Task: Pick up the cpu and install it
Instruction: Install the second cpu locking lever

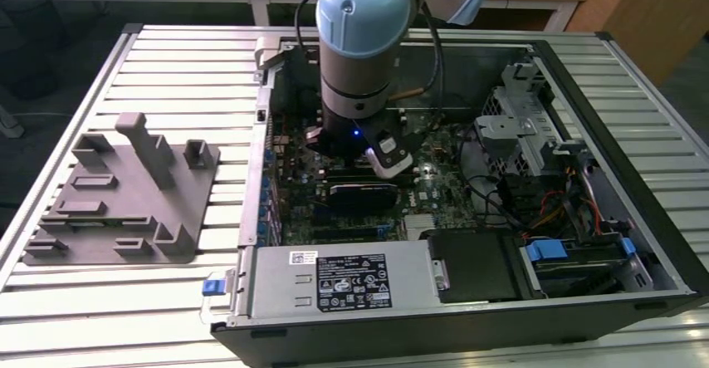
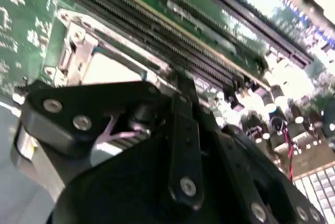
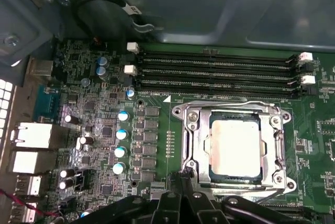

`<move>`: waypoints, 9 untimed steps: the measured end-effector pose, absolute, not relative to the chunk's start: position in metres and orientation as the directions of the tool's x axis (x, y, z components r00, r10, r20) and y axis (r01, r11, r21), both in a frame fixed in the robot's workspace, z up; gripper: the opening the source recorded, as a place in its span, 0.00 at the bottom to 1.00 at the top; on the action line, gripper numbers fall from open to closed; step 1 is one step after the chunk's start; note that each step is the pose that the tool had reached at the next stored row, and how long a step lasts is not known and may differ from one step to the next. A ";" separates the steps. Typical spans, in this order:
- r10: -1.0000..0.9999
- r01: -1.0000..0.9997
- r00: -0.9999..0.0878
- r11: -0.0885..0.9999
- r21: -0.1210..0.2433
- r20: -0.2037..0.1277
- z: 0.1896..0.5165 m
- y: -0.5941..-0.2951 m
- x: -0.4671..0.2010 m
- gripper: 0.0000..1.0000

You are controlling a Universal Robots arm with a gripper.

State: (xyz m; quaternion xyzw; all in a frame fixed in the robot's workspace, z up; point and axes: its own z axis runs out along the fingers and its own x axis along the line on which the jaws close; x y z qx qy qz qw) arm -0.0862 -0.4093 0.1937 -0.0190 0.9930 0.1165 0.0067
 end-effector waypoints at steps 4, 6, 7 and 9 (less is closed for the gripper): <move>-0.036 -0.039 -0.999 0.972 0.231 -0.018 0.199 -0.409 -0.086 0.11; -0.036 -0.039 -0.999 0.972 0.231 -0.018 0.206 -0.409 -0.086 0.11; -0.036 -0.039 -0.999 0.972 0.231 -0.018 0.209 -0.409 -0.086 0.11; -0.036 -0.039 -0.999 0.972 0.231 -0.018 0.217 -0.409 -0.086 0.11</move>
